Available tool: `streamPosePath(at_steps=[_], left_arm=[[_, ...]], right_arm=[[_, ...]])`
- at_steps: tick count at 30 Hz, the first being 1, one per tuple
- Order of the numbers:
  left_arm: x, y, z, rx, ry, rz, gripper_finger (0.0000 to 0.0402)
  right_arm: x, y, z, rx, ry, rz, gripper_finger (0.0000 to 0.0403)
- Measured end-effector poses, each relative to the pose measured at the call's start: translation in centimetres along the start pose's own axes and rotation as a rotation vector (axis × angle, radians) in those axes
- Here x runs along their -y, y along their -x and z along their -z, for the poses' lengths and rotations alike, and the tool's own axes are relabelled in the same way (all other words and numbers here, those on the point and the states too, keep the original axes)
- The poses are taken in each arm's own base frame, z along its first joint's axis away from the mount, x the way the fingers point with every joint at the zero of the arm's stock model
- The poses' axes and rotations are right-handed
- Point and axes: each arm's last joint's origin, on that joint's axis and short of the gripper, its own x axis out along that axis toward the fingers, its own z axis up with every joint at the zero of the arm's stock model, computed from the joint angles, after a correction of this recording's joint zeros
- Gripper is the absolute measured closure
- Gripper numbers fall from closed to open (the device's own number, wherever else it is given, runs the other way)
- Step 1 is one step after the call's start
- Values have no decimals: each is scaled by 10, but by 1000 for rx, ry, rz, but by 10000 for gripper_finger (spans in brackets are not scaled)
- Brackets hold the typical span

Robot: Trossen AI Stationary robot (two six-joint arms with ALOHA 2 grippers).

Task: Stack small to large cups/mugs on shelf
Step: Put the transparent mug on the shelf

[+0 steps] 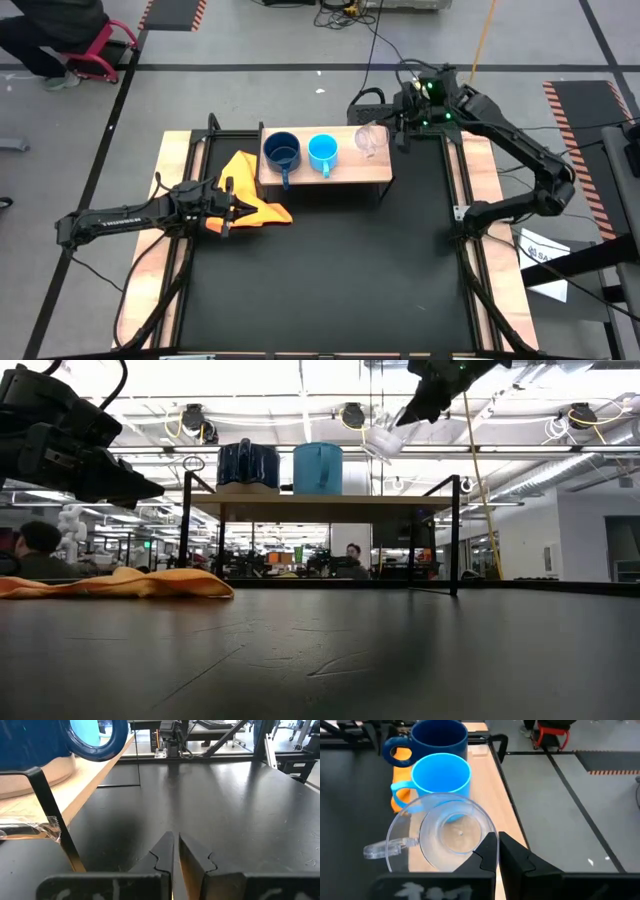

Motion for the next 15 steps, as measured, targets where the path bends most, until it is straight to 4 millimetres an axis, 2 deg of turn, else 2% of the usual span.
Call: streamPosePath(at_steps=[7, 15], left_arm=[[0, 0, 0, -1, -7, 0, 371], [0, 0, 0, -2, -7, 0, 371]], right_arm=[[9, -12, -6, -47, 57, -20, 403], [14, -16, -12, -161, 137, -89, 403]])
